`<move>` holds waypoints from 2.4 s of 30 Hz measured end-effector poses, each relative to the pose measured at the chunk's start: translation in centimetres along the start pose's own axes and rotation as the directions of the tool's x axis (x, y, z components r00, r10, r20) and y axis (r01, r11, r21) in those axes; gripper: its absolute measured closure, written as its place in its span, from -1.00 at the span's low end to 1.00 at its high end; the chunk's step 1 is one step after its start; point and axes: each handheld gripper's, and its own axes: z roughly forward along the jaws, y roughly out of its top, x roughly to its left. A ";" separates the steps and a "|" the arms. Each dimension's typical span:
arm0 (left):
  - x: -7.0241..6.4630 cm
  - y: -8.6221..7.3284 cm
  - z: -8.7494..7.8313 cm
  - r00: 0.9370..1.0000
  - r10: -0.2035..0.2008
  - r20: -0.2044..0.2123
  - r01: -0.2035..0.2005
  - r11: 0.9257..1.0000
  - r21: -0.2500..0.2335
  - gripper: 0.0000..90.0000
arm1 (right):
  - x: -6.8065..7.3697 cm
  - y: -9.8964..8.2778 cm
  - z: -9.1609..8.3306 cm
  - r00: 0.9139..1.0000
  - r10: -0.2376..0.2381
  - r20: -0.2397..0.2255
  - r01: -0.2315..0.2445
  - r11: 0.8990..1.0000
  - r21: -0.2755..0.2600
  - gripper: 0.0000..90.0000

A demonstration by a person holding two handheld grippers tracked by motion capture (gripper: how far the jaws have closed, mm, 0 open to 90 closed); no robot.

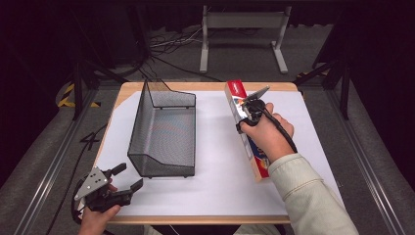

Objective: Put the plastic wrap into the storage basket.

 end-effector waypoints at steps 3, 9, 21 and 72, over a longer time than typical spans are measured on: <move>0.0 0.0 0.0 1.000 -0.001 -0.002 0.001 1.000 0.000 -0.59 | 0.4 0.3 -0.8 1.000 0.015 -0.019 -0.015 1.000 0.012 -0.06; 0.0 0.0 -0.1 1.000 -0.003 -0.006 0.003 1.000 -0.002 -0.59 | 1.6 1.0 -2.3 0.999 0.034 -0.035 -0.034 0.999 0.000 -0.07; 0.1 0.0 -0.2 1.000 -0.002 -0.011 0.002 1.000 -0.010 -0.59 | 5.4 2.2 -4.3 0.999 0.032 -0.010 -0.032 0.999 -0.005 -0.07; 0.0 0.0 0.0 1.000 -0.004 -0.011 0.003 1.000 -0.017 -0.59 | 17.5 4.5 -1.5 0.995 0.017 -0.098 -0.023 0.998 -0.061 -0.08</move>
